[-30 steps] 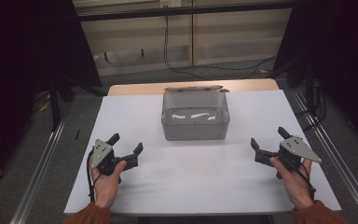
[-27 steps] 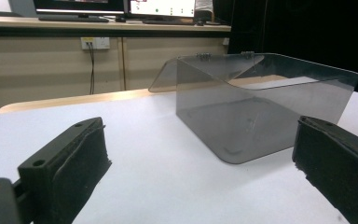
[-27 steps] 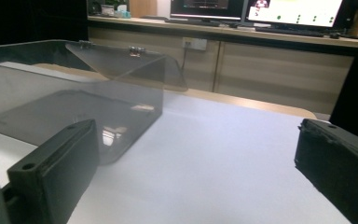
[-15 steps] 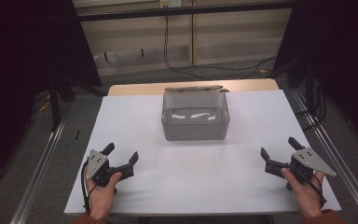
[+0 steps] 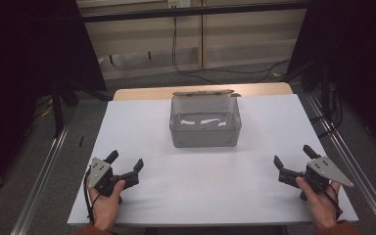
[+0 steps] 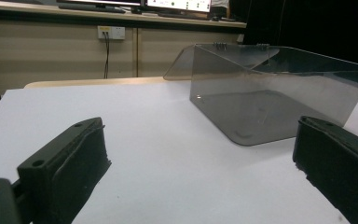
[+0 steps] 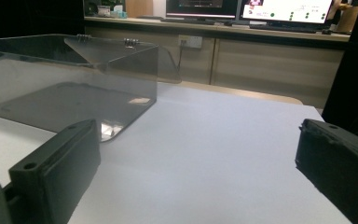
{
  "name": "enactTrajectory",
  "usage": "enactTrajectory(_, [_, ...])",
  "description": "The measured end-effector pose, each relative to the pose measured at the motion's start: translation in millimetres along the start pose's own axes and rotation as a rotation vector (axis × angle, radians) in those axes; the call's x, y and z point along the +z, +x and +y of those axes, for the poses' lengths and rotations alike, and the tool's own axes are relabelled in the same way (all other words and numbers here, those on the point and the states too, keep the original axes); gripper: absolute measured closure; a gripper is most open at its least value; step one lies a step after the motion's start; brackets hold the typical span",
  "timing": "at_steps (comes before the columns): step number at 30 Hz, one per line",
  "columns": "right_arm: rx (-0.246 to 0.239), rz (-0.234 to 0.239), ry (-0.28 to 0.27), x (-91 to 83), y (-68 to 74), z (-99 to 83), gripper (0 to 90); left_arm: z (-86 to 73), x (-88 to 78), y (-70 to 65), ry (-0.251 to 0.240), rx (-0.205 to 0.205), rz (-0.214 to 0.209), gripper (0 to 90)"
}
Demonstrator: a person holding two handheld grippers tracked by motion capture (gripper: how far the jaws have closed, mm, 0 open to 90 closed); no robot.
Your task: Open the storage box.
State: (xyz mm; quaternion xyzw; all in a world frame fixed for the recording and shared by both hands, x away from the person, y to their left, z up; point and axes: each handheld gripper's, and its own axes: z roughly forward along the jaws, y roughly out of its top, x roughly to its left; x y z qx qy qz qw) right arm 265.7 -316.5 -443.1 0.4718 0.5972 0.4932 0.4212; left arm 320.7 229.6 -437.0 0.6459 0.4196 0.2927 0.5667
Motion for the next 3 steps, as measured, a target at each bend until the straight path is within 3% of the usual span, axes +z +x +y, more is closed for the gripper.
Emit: enactTrajectory(3, [0.001,0.000,-0.002,0.6,-0.4,0.0,0.0,0.0,0.5,1.9,0.000,-0.007,-0.001,2.7])
